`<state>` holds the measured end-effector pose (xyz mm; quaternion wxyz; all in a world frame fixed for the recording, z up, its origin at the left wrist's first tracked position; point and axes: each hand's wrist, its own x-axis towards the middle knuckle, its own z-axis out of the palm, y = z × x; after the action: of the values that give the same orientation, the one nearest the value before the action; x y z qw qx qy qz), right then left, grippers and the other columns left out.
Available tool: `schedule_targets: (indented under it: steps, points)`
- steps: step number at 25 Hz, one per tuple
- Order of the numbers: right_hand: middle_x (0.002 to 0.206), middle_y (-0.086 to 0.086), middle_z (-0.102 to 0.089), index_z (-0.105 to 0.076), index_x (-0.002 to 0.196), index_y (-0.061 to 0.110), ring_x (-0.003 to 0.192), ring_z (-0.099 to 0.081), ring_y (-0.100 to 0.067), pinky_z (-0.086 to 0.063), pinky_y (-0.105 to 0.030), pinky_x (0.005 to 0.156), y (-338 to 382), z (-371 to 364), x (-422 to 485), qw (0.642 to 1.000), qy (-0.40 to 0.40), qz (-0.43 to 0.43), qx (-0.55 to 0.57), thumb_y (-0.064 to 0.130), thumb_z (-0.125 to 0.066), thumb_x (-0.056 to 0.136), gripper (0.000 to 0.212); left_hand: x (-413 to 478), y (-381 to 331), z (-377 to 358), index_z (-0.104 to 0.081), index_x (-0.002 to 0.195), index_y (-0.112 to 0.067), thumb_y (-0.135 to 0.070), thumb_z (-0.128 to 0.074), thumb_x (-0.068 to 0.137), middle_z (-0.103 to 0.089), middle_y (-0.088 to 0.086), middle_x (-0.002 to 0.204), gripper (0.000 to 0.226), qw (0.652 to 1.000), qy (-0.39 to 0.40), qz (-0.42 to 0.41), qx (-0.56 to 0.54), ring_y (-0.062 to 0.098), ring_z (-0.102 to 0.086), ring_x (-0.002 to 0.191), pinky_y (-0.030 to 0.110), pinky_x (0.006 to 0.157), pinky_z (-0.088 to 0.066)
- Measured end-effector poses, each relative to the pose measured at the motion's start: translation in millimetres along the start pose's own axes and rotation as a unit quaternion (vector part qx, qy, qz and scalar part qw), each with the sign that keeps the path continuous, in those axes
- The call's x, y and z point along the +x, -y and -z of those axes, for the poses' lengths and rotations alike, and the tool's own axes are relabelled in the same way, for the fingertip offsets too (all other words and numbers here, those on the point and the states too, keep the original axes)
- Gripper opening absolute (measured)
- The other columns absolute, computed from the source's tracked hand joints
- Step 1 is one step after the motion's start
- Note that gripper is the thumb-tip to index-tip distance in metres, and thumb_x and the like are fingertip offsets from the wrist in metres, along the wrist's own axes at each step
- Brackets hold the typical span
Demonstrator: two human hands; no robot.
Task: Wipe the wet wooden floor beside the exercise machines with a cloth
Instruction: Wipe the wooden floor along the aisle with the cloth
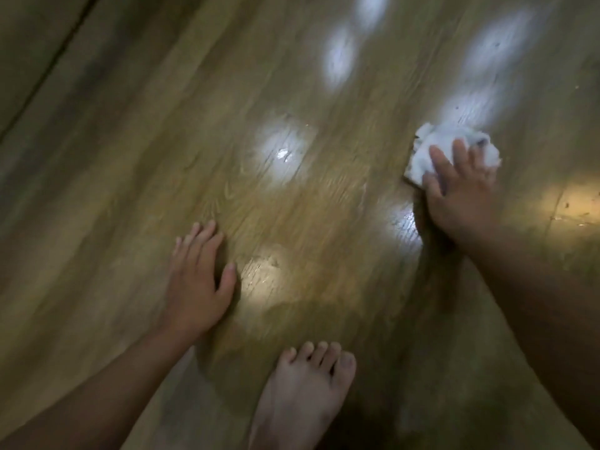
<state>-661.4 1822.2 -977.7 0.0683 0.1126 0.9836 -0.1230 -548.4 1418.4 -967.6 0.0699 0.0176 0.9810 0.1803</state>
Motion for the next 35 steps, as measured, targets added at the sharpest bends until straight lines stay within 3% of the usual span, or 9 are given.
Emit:
schedule_targets:
  steps: [2, 4, 8, 11, 14, 20, 28, 33, 35]
  points:
    - [0.164, -0.013, -0.024, -0.04, 0.151, 0.023, 0.152, -0.009, -0.043, -0.006, -0.07, 0.116, 53.7, -14.4, -16.4, 1.0, -0.015, 0.009, -0.012, 0.039, -0.029, 0.098, 0.057, -6.5, -3.2, 7.6, -0.055, 0.13, -0.008, -0.039, -0.045, 0.091, -0.046, 0.01, 0.148, 0.051, 0.999, -0.013, 0.041, -0.028, 0.029, -0.033, 0.143, 0.051, 0.119, -0.022]
    - [0.158, -0.017, -0.036, -0.049, 0.146, 0.019, 0.147, -0.02, -0.048, -0.015, -0.074, 0.112, 119.2, -50.3, -74.7, 0.973, -0.006, 0.228, -0.034, 0.036, -0.032, 0.095, 0.057, -32.6, 0.8, 7.2, -0.056, 0.126, -0.009, -0.04, -0.044, 0.091, -0.048, 0.008, 0.145, 0.048, 0.992, -0.051, 0.103, -0.053, 0.03, -0.037, 0.139, 0.051, 0.115, -0.03]
    - [0.155, -0.005, -0.043, -0.056, 0.139, 0.031, 0.146, -0.034, -0.035, -0.02, -0.055, 0.118, 152.5, -65.7, -129.2, 0.817, 0.098, 0.565, -0.063, 0.037, -0.039, 0.096, 0.047, -88.5, 11.5, -1.2, -0.056, 0.128, -0.009, -0.044, -0.038, 0.092, -0.048, 0.01, 0.146, 0.053, 0.987, -0.076, 0.129, -0.06, 0.03, -0.036, 0.14, 0.054, 0.112, -0.034]
    - [0.159, -0.011, -0.034, -0.039, 0.15, 0.032, 0.147, -0.028, -0.041, -0.03, -0.063, 0.114, 124.9, -41.0, -32.8, 0.893, 0.047, 0.446, -0.043, 0.046, -0.032, 0.095, 0.057, -86.1, 19.2, 12.0, -0.053, 0.131, -0.016, -0.041, -0.041, 0.094, -0.05, 0.007, 0.144, 0.046, 0.986, -0.098, 0.122, -0.056, 0.03, -0.038, 0.139, 0.056, 0.109, -0.036]
    - [0.167, -0.009, -0.01, -0.024, 0.157, 0.03, 0.154, -0.005, -0.036, -0.006, -0.06, 0.122, 126.7, -24.5, 24.9, 0.96, 0.093, 0.251, -0.084, 0.061, -0.01, 0.079, 0.086, -99.0, 25.4, 18.1, -0.051, 0.133, -0.015, -0.039, -0.042, 0.094, -0.051, 0.009, 0.143, 0.046, 0.98, -0.129, 0.141, -0.056, 0.032, -0.038, 0.139, 0.059, 0.108, -0.035]
    - [0.167, -0.003, 0.017, -0.004, 0.16, 0.031, 0.152, 0.017, -0.032, 0.003, -0.062, 0.12, 139.7, -17.9, 28.8, 0.941, 0.192, 0.223, -0.168, 0.043, -0.027, 0.106, 0.06, -91.6, 29.3, 16.2, -0.049, 0.138, -0.017, -0.043, -0.037, 0.096, -0.046, 0.002, 0.148, 0.051, 0.972, -0.126, 0.179, -0.089, 0.026, -0.029, 0.145, 0.057, 0.117, -0.023]
    - [0.167, -0.007, 0.014, 0.0, 0.16, 0.03, 0.151, 0.017, -0.04, 0.002, -0.07, 0.115, 227.5, -21.8, 99.2, 0.962, 0.133, 0.178, -0.159, 0.056, -0.005, 0.087, 0.077, -106.6, 58.5, 18.1, -0.053, 0.137, -0.014, -0.041, -0.039, 0.096, -0.044, 0.005, 0.15, 0.051, 0.956, -0.15, 0.244, -0.063, 0.027, -0.028, 0.147, 0.059, 0.115, -0.025]
    - [0.165, -0.012, -0.018, -0.027, 0.156, 0.026, 0.151, -0.009, -0.044, -0.014, -0.071, 0.115, 202.1, -56.9, -97.1, 0.757, 0.128, 0.626, -0.139, 0.047, -0.033, 0.098, 0.062, -79.9, 39.7, 14.6, -0.054, 0.135, -0.015, -0.044, -0.033, 0.098, -0.044, 0.004, 0.151, 0.052, 0.957, -0.123, 0.249, -0.088, 0.023, -0.025, 0.148, 0.059, 0.117, -0.019]
    - [0.164, -0.01, -0.024, -0.029, 0.155, 0.029, 0.152, -0.017, -0.038, -0.019, -0.061, 0.117, 193.2, -46.3, -55.1, 0.703, 0.159, 0.678, -0.141, 0.047, -0.037, 0.099, 0.059, -57.2, 33.3, 14.8, -0.055, 0.134, -0.015, -0.043, -0.035, 0.098, -0.044, 0.003, 0.151, 0.05, 0.962, -0.121, 0.227, -0.096, 0.024, -0.025, 0.148, 0.062, 0.116, -0.018]
